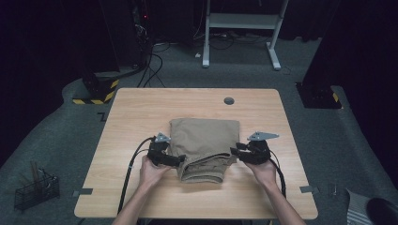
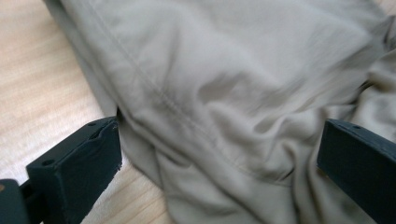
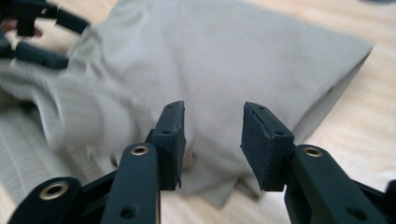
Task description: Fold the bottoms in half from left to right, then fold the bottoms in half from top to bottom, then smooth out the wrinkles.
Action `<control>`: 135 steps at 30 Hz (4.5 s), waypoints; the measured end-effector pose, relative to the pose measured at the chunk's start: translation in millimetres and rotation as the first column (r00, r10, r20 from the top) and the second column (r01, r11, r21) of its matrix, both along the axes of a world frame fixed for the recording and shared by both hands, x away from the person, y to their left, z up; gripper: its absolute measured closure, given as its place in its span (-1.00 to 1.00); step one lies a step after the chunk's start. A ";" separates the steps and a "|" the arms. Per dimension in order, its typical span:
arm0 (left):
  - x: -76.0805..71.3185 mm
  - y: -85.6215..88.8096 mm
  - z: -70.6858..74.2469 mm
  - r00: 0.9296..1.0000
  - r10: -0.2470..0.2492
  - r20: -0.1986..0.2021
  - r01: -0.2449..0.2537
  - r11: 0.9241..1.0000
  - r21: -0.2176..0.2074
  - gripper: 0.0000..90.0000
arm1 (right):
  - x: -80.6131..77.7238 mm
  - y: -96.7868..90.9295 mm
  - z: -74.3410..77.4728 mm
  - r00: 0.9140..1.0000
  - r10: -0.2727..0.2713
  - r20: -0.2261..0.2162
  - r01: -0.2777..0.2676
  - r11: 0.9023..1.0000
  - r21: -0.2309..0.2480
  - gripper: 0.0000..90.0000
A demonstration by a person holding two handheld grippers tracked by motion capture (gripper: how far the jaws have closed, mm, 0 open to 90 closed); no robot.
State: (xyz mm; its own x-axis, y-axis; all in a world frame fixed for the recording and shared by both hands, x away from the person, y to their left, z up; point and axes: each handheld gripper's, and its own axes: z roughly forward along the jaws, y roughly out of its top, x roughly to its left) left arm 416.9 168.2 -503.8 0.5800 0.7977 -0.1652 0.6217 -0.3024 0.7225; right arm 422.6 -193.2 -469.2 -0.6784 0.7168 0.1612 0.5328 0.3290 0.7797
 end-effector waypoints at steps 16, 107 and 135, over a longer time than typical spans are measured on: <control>-15.4 -3.8 -16.5 1.000 0.003 -0.002 -0.003 0.997 0.072 -0.94 | -27.6 26.8 -44.4 0.999 0.030 -0.024 -0.033 0.988 -0.148 0.18; -3.5 47.7 -10.8 0.988 0.152 0.037 -0.153 0.988 -0.001 -0.59 | -6.1 -21.4 -48.0 0.980 -0.195 0.032 0.197 0.978 -0.068 -0.05; -24.3 77.9 -24.4 0.959 0.261 0.107 -0.274 0.953 0.127 -0.56 | -15.1 -54.1 -53.5 0.933 -0.355 0.065 0.361 0.913 -0.190 -0.08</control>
State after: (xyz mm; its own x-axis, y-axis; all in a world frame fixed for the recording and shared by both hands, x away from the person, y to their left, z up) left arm 392.6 246.1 -528.3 0.3495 0.9369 0.0001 0.6297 -0.2350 0.7404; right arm 407.5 -247.4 -522.6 -0.3729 0.9276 -0.0220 0.6221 0.2675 0.7358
